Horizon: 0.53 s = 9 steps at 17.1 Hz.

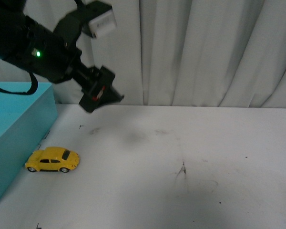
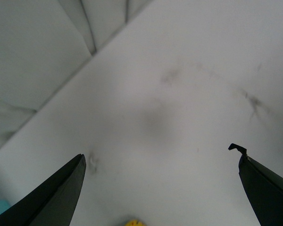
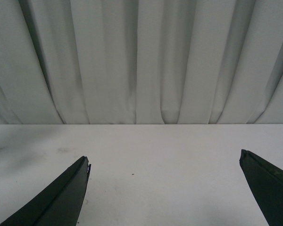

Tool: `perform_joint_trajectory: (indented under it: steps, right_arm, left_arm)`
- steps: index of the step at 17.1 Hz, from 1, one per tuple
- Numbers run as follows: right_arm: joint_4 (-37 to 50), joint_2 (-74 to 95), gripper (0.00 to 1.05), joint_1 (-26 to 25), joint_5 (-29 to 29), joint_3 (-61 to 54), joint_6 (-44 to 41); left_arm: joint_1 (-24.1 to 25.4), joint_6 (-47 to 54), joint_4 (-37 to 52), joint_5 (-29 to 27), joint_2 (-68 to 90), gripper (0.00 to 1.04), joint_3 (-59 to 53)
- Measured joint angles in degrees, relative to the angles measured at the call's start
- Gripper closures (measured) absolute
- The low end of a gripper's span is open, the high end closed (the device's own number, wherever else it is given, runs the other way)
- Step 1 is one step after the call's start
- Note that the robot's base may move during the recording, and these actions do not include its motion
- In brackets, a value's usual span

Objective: Wind up and store yellow beetle toy

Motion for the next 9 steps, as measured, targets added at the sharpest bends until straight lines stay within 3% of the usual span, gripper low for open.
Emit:
perform_joint_trajectory:
  steps: [4,6,9]
  right_arm:
    - [0.00,0.00,0.07,0.00,0.00,0.00,0.00]
    - [0.00,0.00,0.07,0.00,0.00,0.00,0.00]
    - [0.00,0.00,0.07,0.00,0.00,0.00,0.00]
  left_arm:
    - [1.79,18.49,-16.81,-4.33,7.67,0.07,6.38]
    - [2.60,24.70,-19.12,-9.14,9.97,0.07,8.83]
    - [2.97,27.34,-20.13,-10.38,11.41,0.07,9.51]
